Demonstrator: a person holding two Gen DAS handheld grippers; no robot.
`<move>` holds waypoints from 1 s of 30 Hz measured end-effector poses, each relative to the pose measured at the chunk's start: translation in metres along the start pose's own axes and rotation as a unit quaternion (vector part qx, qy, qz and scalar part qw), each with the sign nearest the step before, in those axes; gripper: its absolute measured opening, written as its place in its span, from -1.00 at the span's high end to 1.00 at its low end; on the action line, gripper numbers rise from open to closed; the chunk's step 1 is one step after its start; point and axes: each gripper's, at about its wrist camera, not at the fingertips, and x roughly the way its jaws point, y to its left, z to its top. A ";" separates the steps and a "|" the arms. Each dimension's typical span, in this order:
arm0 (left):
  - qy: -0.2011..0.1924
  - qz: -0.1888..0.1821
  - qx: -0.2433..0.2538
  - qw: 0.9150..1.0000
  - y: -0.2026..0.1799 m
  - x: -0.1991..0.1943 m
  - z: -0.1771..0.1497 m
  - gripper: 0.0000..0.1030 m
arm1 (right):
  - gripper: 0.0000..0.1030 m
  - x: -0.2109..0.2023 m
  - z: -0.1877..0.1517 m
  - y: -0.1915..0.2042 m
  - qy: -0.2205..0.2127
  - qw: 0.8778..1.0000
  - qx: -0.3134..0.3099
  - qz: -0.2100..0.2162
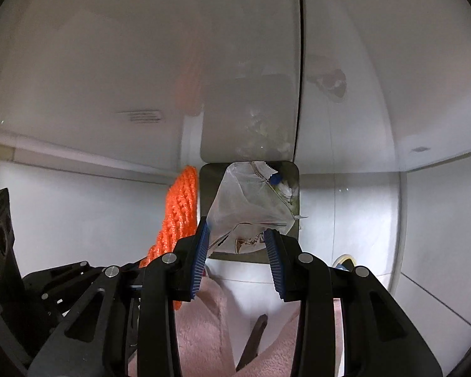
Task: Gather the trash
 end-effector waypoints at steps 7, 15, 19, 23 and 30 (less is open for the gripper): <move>0.009 0.002 0.006 1.000 0.002 0.013 0.010 0.79 | 0.21 0.016 -0.001 -0.005 0.011 1.000 0.017 0.002; 0.008 0.004 0.004 1.000 -0.001 0.009 0.013 0.33 | -0.02 0.013 0.006 -0.008 0.001 1.000 0.022 0.006; -0.004 0.013 0.002 1.000 -0.001 -0.004 0.012 0.03 | -0.15 0.005 0.006 -0.008 -0.005 1.000 0.020 0.001; -0.028 0.025 0.002 0.999 -0.001 -0.031 0.008 -0.42 | -0.57 -0.025 0.002 -0.005 -0.032 0.999 -0.002 -0.012; -0.067 0.023 0.005 0.997 -0.004 -0.095 -0.003 -0.75 | -0.92 -0.097 -0.007 -0.004 -0.081 0.996 -0.034 -0.028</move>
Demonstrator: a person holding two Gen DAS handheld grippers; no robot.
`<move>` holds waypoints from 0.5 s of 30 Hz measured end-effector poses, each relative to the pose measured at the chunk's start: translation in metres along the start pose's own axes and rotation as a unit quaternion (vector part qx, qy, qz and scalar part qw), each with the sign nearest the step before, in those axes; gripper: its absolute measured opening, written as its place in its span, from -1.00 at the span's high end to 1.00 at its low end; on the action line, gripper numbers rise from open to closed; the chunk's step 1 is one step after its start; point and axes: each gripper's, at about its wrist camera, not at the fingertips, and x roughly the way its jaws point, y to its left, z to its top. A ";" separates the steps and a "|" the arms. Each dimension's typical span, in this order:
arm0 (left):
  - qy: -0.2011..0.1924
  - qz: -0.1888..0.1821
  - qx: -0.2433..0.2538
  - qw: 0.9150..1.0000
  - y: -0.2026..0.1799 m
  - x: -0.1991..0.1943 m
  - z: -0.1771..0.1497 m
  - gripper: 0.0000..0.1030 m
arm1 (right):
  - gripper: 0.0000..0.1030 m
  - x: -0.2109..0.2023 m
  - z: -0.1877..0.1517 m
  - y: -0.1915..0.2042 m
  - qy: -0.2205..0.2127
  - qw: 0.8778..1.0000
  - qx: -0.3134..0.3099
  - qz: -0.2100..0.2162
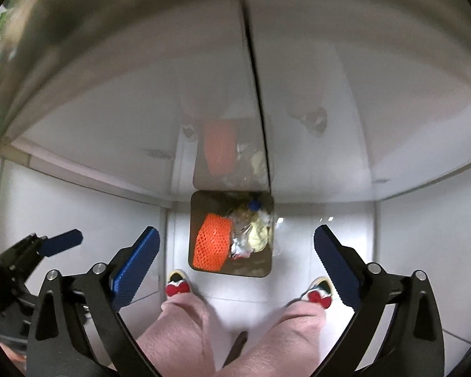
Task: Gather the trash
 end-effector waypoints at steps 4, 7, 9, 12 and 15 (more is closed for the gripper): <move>-0.041 -0.006 0.005 0.999 -0.010 -0.053 0.004 -0.84 | -0.93 -0.052 0.009 -0.001 -0.041 0.999 -0.003 0.001; -0.080 0.001 0.012 0.997 -0.019 -0.096 0.011 -0.84 | -0.93 -0.092 0.018 0.000 -0.075 0.997 -0.009 0.002; -0.103 0.003 0.012 0.995 -0.024 -0.120 0.015 -0.84 | -0.93 -0.115 0.022 0.001 -0.095 0.995 -0.014 -0.008; -0.138 -0.001 0.004 0.990 -0.029 -0.165 0.021 -0.84 | -0.93 -0.154 0.026 0.002 -0.139 0.990 -0.025 -0.022; -0.174 0.010 0.003 0.985 -0.033 -0.201 0.025 -0.84 | -0.94 -0.190 0.028 0.005 -0.182 0.982 -0.030 -0.035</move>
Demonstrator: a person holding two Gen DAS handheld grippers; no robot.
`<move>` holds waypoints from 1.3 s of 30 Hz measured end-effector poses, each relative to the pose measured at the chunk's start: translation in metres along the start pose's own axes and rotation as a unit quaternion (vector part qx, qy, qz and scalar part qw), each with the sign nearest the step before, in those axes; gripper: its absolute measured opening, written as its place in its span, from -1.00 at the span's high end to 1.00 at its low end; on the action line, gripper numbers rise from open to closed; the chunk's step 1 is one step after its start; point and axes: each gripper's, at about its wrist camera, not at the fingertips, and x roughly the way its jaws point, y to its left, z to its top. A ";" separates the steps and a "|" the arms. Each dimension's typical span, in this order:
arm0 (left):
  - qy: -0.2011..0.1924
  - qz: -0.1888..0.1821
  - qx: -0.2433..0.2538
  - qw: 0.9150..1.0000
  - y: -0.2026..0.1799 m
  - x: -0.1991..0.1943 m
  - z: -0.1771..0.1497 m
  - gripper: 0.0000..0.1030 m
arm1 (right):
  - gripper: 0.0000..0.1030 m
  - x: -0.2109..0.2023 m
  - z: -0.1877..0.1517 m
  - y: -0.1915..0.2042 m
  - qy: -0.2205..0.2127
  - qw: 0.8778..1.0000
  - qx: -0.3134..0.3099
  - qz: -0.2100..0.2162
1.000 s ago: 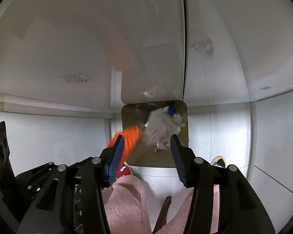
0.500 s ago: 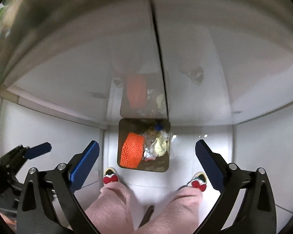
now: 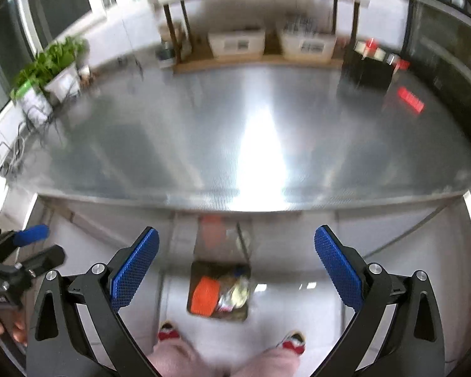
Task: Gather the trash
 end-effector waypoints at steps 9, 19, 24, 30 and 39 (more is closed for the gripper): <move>-0.083 0.067 0.030 0.994 -0.018 -0.077 0.033 -0.84 | -0.94 -0.075 0.041 0.002 -0.087 0.995 -0.017 -0.041; -0.150 0.099 0.050 0.982 -0.032 -0.119 0.050 -0.84 | -0.94 -0.117 0.060 0.004 -0.148 0.987 -0.014 -0.062; -0.163 0.110 0.058 0.979 -0.035 -0.123 0.054 -0.84 | -0.94 -0.131 0.066 0.002 -0.166 0.983 -0.008 -0.074; -0.177 0.110 0.050 0.977 -0.029 -0.131 0.062 -0.84 | -0.94 -0.136 0.070 0.000 -0.174 0.981 -0.002 -0.079; -0.182 0.107 0.058 0.976 -0.031 -0.130 0.071 -0.84 | -0.94 -0.130 0.075 0.008 -0.169 0.983 -0.012 -0.067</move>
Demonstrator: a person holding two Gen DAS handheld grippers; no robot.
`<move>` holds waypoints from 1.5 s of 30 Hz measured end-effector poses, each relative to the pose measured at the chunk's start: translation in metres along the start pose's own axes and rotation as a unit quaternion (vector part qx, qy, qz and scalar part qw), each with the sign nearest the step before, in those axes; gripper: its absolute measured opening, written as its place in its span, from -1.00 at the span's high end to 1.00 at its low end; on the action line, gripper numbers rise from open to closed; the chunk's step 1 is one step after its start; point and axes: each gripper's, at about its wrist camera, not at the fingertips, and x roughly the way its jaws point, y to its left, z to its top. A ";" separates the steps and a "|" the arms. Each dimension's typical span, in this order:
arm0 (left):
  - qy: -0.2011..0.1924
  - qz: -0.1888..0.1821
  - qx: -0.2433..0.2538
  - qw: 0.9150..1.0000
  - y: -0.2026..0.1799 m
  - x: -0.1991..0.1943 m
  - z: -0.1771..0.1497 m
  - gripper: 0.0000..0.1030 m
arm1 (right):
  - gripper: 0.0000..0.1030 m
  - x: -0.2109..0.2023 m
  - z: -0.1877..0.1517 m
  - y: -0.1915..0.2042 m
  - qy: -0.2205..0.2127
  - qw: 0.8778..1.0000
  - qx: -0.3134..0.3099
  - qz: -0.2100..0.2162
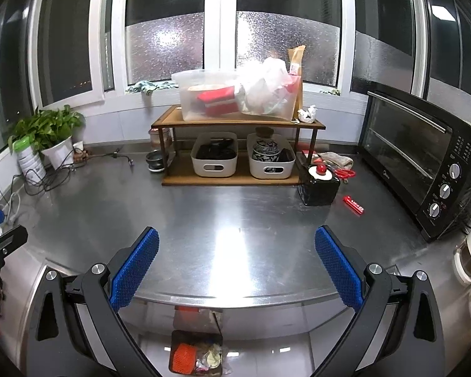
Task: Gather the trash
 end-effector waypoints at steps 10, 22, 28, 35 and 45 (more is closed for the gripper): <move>0.002 -0.001 -0.005 1.000 0.003 0.001 0.003 -0.84 | -0.94 0.002 0.004 -0.002 0.001 1.000 0.005 0.001; 0.002 0.002 -0.004 1.000 0.003 0.002 0.003 -0.84 | -0.94 0.003 0.005 -0.002 0.002 1.000 0.011 0.005; 0.001 0.001 -0.005 1.000 0.002 0.002 0.002 -0.84 | -0.94 0.003 0.005 -0.002 0.001 1.000 0.012 0.005; -0.001 0.001 -0.002 1.000 0.001 0.002 0.002 -0.84 | -0.94 0.003 0.005 -0.005 0.000 1.000 0.018 0.008; -0.002 0.007 -0.004 1.000 0.002 0.000 0.003 -0.84 | -0.94 0.005 0.002 -0.005 0.004 1.000 0.021 0.012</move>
